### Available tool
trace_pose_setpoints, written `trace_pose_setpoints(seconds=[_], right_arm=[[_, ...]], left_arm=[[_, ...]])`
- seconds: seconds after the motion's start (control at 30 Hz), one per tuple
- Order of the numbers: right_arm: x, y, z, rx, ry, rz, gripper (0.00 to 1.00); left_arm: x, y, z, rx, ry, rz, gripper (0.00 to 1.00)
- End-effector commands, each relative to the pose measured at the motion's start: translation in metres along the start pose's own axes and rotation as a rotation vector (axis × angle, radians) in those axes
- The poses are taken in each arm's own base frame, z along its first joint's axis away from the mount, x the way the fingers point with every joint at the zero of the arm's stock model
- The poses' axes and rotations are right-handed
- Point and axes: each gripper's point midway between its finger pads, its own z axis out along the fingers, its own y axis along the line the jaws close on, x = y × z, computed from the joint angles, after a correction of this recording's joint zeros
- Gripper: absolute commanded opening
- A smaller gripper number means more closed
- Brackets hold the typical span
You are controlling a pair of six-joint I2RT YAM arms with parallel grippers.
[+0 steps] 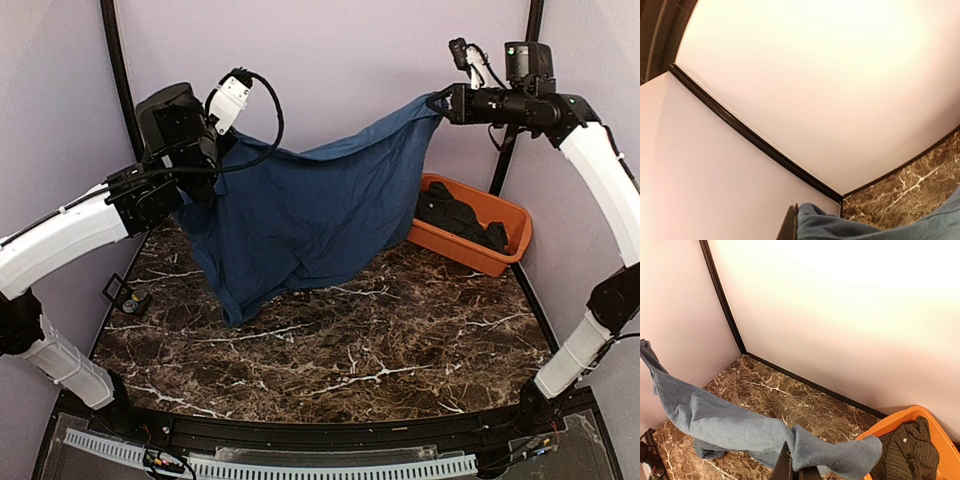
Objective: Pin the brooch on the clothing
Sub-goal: Flatten out the crumpled clothing at the center of the board.
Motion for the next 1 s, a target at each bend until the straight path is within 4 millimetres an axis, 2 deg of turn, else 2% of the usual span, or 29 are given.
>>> trace_pose_setpoints(seconds=[0.0, 0.07, 0.2, 0.27, 0.3, 0.43, 0.53, 0.57, 0.6, 0.63, 0.67, 0.7, 0.73, 0.77, 0.8, 0.83, 0.87, 0.97], right_arm=[[-0.041, 0.035, -0.057, -0.05, -0.167, -0.078, 0.0], [-0.051, 0.05, -0.08, -0.083, -0.231, -0.096, 0.0], [-0.061, 0.073, -0.114, -0.134, -0.328, -0.124, 0.0], [-0.064, 0.072, -0.123, -0.11, -0.357, -0.122, 0.0], [-0.063, 0.064, -0.121, -0.069, -0.357, -0.109, 0.0], [-0.05, 0.017, -0.093, 0.151, -0.283, -0.058, 0.0], [-0.038, -0.013, -0.064, 0.243, -0.228, -0.046, 0.0], [-0.035, -0.023, -0.055, 0.26, -0.214, -0.036, 0.0], [-0.033, -0.034, -0.046, 0.275, -0.204, -0.024, 0.0], [-0.033, -0.044, -0.038, 0.29, -0.202, -0.015, 0.0], [-0.034, -0.053, -0.03, 0.301, -0.201, -0.011, 0.0], [-0.036, -0.062, -0.021, 0.311, -0.2, -0.009, 0.0], [-0.042, -0.069, -0.014, 0.315, -0.207, -0.009, 0.0], [-0.049, -0.075, -0.007, 0.313, -0.215, -0.013, 0.0], [-0.065, -0.077, -0.007, 0.304, -0.25, -0.026, 0.0], [-0.077, -0.078, -0.003, 0.29, -0.273, -0.039, 0.0], [-0.088, -0.078, -0.001, 0.273, -0.296, -0.058, 0.0], [-0.116, -0.076, 0.001, 0.237, -0.358, -0.108, 0.0]], left_arm=[[-0.043, 0.115, -0.042, -0.181, -0.169, -0.146, 0.01], [-0.061, 0.12, -0.063, -0.156, -0.261, -0.155, 0.01], [-0.078, 0.12, -0.081, -0.171, -0.345, -0.133, 0.01], [-0.081, 0.122, -0.084, -0.211, -0.357, -0.127, 0.01], [-0.082, 0.123, -0.084, -0.227, -0.354, -0.112, 0.01], [-0.072, 0.14, -0.067, -0.308, -0.27, -0.187, 0.01], [-0.057, 0.149, -0.035, -0.375, -0.186, -0.186, 0.01], [-0.055, 0.143, -0.024, -0.365, -0.176, -0.188, 0.01], [-0.045, 0.147, -0.009, -0.39, -0.148, -0.179, 0.01], [-0.045, 0.141, 0.001, -0.377, -0.153, -0.189, 0.01], [-0.037, 0.148, 0.015, -0.402, -0.134, -0.192, 0.01], [-0.039, 0.138, 0.027, -0.382, -0.149, -0.202, 0.01], [-0.036, 0.149, 0.037, -0.411, -0.143, -0.216, 0.01], [-0.042, 0.139, 0.048, -0.4, -0.173, -0.217, 0.01], [-0.045, 0.152, 0.053, -0.43, -0.187, -0.236, 0.01], [-0.056, 0.141, 0.063, -0.419, -0.227, -0.211, 0.01], [-0.066, 0.153, 0.063, -0.44, -0.257, -0.229, 0.01], [-0.102, 0.15, 0.068, -0.444, -0.371, -0.176, 0.01]])
